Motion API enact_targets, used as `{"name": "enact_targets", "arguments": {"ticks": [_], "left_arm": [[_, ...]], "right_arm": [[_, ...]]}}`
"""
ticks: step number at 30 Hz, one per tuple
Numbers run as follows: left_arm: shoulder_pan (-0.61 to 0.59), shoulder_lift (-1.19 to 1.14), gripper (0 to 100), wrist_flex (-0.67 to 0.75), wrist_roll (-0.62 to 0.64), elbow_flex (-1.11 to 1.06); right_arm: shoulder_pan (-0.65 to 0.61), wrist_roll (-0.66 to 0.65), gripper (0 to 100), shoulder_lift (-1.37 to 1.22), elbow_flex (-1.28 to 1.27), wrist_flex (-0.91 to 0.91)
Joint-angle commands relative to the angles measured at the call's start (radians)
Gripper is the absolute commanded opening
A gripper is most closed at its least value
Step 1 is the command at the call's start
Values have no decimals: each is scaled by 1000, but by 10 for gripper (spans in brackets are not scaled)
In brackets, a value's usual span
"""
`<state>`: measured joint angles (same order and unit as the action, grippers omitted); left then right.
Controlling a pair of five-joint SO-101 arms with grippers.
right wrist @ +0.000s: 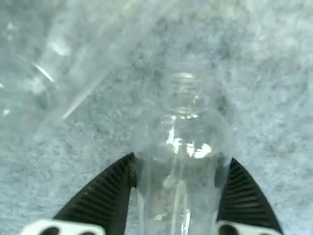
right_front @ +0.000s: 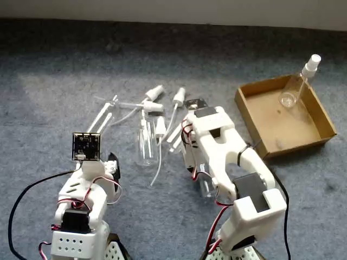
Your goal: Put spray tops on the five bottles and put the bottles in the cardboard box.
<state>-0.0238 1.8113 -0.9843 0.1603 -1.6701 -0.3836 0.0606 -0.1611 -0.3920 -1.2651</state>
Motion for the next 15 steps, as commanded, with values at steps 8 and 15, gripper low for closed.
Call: {"name": "enact_targets", "arguments": {"ticks": [8, 15], "left_arm": [[68, 5, 11, 29, -6, -24], [71, 5, 11, 28, -6, -24]], "right_arm": [[-5, -247, 193, 16, 1, 8], [42, -316, 189, 36, 50, 1]]}}
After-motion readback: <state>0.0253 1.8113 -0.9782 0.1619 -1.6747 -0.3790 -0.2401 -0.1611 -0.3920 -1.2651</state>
